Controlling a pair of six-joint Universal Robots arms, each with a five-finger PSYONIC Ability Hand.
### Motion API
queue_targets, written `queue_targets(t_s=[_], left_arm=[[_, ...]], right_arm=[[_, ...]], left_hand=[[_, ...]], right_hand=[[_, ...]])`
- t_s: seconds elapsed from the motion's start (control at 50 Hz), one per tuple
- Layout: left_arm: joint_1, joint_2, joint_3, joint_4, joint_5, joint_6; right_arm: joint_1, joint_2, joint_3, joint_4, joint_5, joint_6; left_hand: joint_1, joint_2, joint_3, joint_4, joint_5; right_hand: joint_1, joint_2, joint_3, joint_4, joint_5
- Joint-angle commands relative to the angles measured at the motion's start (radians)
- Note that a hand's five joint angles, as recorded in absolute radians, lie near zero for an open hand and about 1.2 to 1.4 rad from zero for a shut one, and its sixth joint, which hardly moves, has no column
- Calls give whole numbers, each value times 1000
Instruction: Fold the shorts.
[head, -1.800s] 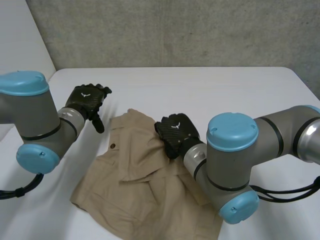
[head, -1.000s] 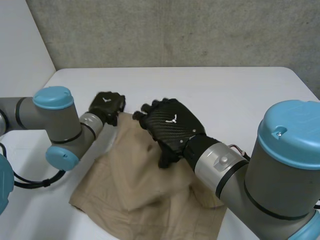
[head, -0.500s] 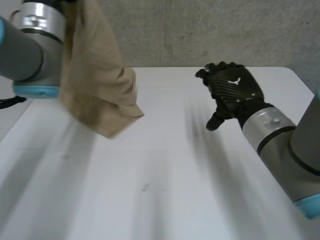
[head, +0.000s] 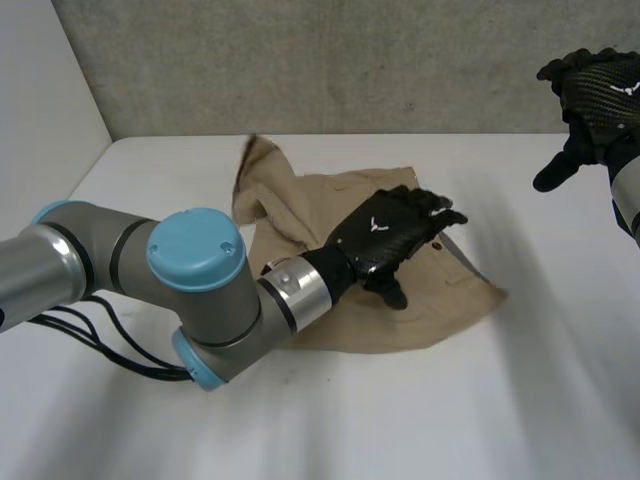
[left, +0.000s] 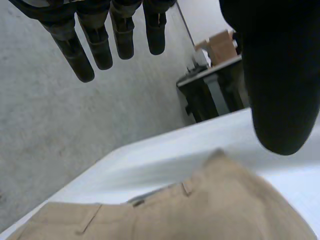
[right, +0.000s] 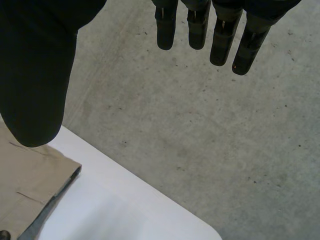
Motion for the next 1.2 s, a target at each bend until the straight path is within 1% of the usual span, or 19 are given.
queue_targets(t_s=[0.02,0.08,0.1,0.12,0.18,0.24,0.32,0.34,0.4,0.42,0.5,0.6,0.72,0.84,1.0,1.06,1.14,1.16,1.2], left_arm=[[47,95,3,-37,-40,108],[92,149,-20,-43,-98,108],[103,163,-31,-47,-115,108],[109,183,-60,-69,-157,108],[113,219,-111,-118,-214,109],[113,258,-175,-198,-298,108],[104,285,-250,-296,-440,90],[97,293,-276,-331,-505,65],[69,302,-310,-371,-588,10],[45,305,-327,-388,-629,-36],[9,305,-364,-414,-695,-137],[1,302,-402,-416,-721,-173],[11,293,-432,-402,-720,-174],[23,279,-432,-368,-720,-174],[40,269,-432,-308,-720,-170],[48,256,-426,-291,-720,-168],[52,238,-419,-279,-720,-168],[52,235,-416,-276,-720,-168],[52,223,-412,-268,-718,-168]], right_arm=[[1,5,0,44,-100,-22],[2,14,6,97,-161,-48],[4,16,15,132,-209,-74],[5,16,18,146,-224,-86],[13,25,50,190,-293,-161],[12,51,95,195,-329,-262],[7,109,123,194,-333,-388],[2,123,124,194,-336,-410],[-8,189,121,187,-341,-486],[-14,203,118,184,-340,-500],[-54,274,112,146,-353,-551],[-85,333,106,72,-401,-560],[-96,410,90,32,-445,-557],[-96,473,54,32,-447,-560],[-94,518,17,22,-447,-560],[-94,533,3,20,-447,-560],[-94,547,-14,19,-447,-556],[-93,548,-23,16,-447,-551],[-91,548,-28,8,-447,-546]], left_hand=[[-36,-24,-28,-20,-9],[-33,-21,-25,-17,-6],[-30,-19,-22,-14,-3],[-24,-13,-16,-8,3],[-24,-13,-16,-8,3],[-10,2,-2,7,17],[2,14,10,18,29],[37,49,45,53,64],[76,87,83,92,102],[105,116,112,121,132],[134,146,142,150,161],[196,207,204,212,223],[228,240,236,244,255],[264,275,271,280,290],[308,319,315,324,334],[328,340,336,344,355],[369,381,377,385,396],[372,384,380,388,399],[399,410,406,415,425]], right_hand=[[-25,-43,-37,-57,-69],[-25,-43,-37,-57,-69],[-25,-43,-37,-57,-69],[-25,-43,-37,-57,-69],[-25,-43,-37,-57,-69],[-25,-43,-37,-57,-69],[8,-9,-4,-24,-36],[29,12,17,-3,-15],[108,90,96,76,64],[138,120,126,105,94],[258,241,246,226,214],[352,334,340,320,308],[358,341,346,326,314],[361,343,349,329,317],[479,461,467,446,435],[578,561,566,546,534],[863,845,851,830,819],[1026,1008,1014,993,982],[1183,1165,1171,1150,1139]])
